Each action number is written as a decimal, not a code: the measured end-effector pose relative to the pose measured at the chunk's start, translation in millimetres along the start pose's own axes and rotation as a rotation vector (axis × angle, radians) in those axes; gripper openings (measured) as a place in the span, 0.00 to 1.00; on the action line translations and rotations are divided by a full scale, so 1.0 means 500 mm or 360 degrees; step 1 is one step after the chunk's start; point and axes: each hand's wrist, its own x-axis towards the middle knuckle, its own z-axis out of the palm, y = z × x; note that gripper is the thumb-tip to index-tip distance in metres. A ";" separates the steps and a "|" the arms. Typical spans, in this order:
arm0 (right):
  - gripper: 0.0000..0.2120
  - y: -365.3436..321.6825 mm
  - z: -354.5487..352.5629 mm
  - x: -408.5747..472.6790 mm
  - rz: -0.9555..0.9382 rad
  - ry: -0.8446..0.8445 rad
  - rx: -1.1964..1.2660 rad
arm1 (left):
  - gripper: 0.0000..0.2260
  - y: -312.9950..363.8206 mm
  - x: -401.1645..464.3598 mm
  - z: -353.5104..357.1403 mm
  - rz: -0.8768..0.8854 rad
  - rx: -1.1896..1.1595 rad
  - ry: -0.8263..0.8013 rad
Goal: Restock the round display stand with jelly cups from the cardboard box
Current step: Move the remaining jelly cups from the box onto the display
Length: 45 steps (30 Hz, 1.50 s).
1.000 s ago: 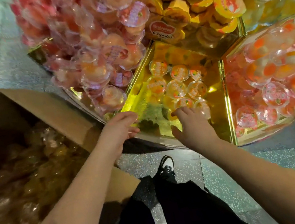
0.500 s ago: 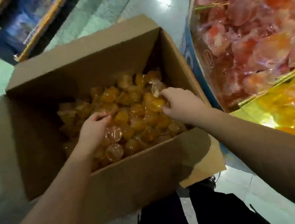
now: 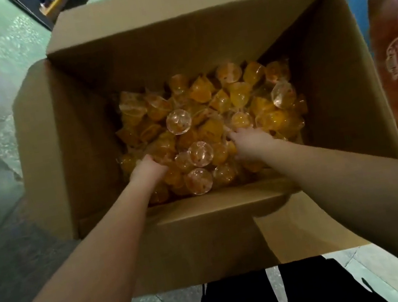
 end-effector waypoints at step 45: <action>0.41 0.163 -0.090 -0.368 -0.0023 0.0709 0.0971 | 0.33 0.178 -0.297 0.055 0.0665 -0.1046 -0.0275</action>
